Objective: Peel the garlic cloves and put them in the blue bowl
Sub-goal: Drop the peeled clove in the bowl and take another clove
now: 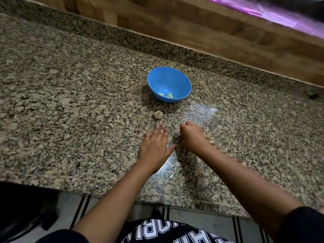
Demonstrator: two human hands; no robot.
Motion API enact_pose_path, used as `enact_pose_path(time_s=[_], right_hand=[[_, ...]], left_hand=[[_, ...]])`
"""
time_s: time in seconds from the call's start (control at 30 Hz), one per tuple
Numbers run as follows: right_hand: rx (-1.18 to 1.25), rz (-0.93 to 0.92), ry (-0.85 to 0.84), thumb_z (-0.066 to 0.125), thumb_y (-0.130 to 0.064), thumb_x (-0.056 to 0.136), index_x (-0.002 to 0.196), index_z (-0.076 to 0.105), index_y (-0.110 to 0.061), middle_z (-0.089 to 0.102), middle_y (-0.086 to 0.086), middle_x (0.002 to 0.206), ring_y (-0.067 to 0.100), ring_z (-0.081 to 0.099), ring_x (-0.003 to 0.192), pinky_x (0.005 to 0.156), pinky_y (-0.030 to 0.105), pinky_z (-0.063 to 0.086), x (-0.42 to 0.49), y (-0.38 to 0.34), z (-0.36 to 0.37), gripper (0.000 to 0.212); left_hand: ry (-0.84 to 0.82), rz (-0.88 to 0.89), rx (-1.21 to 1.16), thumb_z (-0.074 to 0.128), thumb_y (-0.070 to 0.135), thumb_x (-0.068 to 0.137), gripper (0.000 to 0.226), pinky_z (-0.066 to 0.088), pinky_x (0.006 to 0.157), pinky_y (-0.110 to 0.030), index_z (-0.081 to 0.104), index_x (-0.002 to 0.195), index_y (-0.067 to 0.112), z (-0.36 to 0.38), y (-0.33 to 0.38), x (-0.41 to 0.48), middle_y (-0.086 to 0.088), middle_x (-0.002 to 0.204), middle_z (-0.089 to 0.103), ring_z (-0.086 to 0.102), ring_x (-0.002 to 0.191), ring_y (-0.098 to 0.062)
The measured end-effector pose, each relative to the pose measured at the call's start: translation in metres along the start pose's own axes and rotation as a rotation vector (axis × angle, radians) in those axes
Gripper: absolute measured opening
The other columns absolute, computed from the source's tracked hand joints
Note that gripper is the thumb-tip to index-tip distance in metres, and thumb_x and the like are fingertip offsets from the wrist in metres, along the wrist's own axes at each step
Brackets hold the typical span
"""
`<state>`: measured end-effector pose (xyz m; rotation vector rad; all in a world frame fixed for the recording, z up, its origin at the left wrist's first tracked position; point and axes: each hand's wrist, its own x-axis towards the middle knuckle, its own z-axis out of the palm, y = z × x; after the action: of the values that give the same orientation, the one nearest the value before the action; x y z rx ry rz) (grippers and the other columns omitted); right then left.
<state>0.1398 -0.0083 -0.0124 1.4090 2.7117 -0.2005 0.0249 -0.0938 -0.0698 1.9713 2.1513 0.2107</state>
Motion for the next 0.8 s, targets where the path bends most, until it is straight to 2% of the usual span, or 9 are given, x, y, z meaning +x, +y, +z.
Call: enact_pose_path(time_s=[0.17, 0.23, 0.3, 0.37, 0.43, 0.5, 0.57, 0.7, 0.8], right_hand=[[0.173, 0.161, 0.049, 0.057, 0.000, 0.084, 0.092, 0.057, -0.004, 0.051, 0.006, 0.095, 0.022, 0.052, 0.089, 0.075, 0.030, 0.044, 0.000, -0.003, 0.003, 0.009], [0.450, 0.343, 0.065, 0.062, 0.000, 0.082, 0.085, 0.059, -0.005, 0.058, 0.005, 0.088, 0.018, 0.056, 0.081, 0.068, 0.027, 0.050, -0.002, 0.000, 0.001, 0.007], [0.838, 0.492, 0.048, 0.065, -0.004, 0.083, 0.086, 0.063, -0.004, 0.064, 0.008, 0.084, 0.015, 0.061, 0.073, 0.060, 0.024, 0.051, -0.011, 0.007, -0.001, 0.003], [1.249, 0.586, 0.019, 0.062, 0.000, 0.085, 0.091, 0.063, 0.003, 0.067, 0.015, 0.089, 0.019, 0.065, 0.073, 0.064, 0.026, 0.056, -0.022, 0.009, -0.002, 0.007], [1.483, 0.590, 0.014, 0.059, 0.004, 0.085, 0.094, 0.061, 0.008, 0.066, 0.020, 0.091, 0.023, 0.066, 0.074, 0.073, 0.033, 0.058, -0.031, 0.009, -0.002, 0.010], [1.561, 0.523, 0.024, 0.059, 0.007, 0.084, 0.090, 0.062, 0.008, 0.066, 0.019, 0.088, 0.022, 0.064, 0.074, 0.075, 0.032, 0.056, -0.034, 0.006, -0.005, 0.007], [1.639, 0.476, 0.029, 0.059, 0.008, 0.083, 0.092, 0.059, 0.010, 0.065, 0.017, 0.085, 0.021, 0.064, 0.072, 0.070, 0.027, 0.056, -0.035, 0.004, -0.012, 0.009], [1.687, 0.409, -0.012, 0.062, 0.007, 0.081, 0.095, 0.054, 0.003, 0.065, 0.016, 0.081, 0.021, 0.064, 0.065, 0.064, 0.027, 0.057, -0.036, 0.007, -0.022, 0.016], [1.245, 0.284, -0.020, 0.065, -0.001, 0.082, 0.091, 0.057, -0.002, 0.066, 0.013, 0.086, 0.021, 0.064, 0.074, 0.075, 0.036, 0.057, -0.037, 0.007, -0.029, 0.012]], left_hand=[[0.000, 0.009, -0.006, 0.016, 0.051, 0.099, 0.065, 0.000, 0.117, -0.036, 0.006, 0.151, 0.014, -0.001, 0.000, 0.000, -0.003, 0.159, 0.003, -0.003, 0.146, -0.017], [0.006, 0.015, -0.064, 0.019, 0.049, 0.100, 0.062, 0.000, 0.117, -0.034, 0.010, 0.151, 0.015, -0.001, 0.000, 0.000, -0.002, 0.159, 0.008, -0.001, 0.146, -0.016], [0.067, 0.014, -0.254, 0.027, 0.043, 0.101, 0.054, 0.005, 0.115, -0.029, 0.027, 0.147, 0.016, -0.004, 0.000, 0.001, 0.000, 0.155, 0.025, 0.012, 0.145, -0.015], [0.116, 0.010, -0.473, 0.036, 0.035, 0.101, 0.041, 0.021, 0.109, -0.027, 0.045, 0.136, 0.015, -0.010, 0.002, 0.004, -0.001, 0.141, 0.046, 0.032, 0.135, -0.017], [0.068, 0.019, -0.641, 0.040, 0.031, 0.100, 0.034, 0.038, 0.093, -0.028, 0.053, 0.125, 0.013, -0.019, 0.008, 0.011, -0.005, 0.122, 0.057, 0.048, 0.115, -0.019], [0.003, 0.036, -0.759, 0.039, 0.028, 0.101, 0.028, 0.041, 0.070, -0.026, 0.055, 0.116, 0.010, -0.028, 0.015, 0.017, -0.007, 0.107, 0.060, 0.054, 0.091, -0.015], [-0.016, 0.065, -0.803, 0.035, 0.025, 0.102, 0.026, 0.035, 0.057, -0.024, 0.052, 0.108, 0.007, -0.035, 0.019, 0.021, -0.008, 0.095, 0.058, 0.050, 0.077, -0.014], [-0.006, 0.132, -0.765, 0.032, 0.023, 0.102, 0.022, 0.032, 0.058, -0.028, 0.045, 0.092, 0.007, -0.041, 0.020, 0.029, -0.009, 0.083, 0.051, 0.045, 0.075, -0.018], [-0.029, 0.066, -0.814, 0.033, 0.028, 0.102, 0.024, 0.035, 0.062, -0.032, 0.042, 0.084, 0.015, -0.041, 0.019, 0.036, -0.004, 0.077, 0.049, 0.045, 0.073, -0.018]])
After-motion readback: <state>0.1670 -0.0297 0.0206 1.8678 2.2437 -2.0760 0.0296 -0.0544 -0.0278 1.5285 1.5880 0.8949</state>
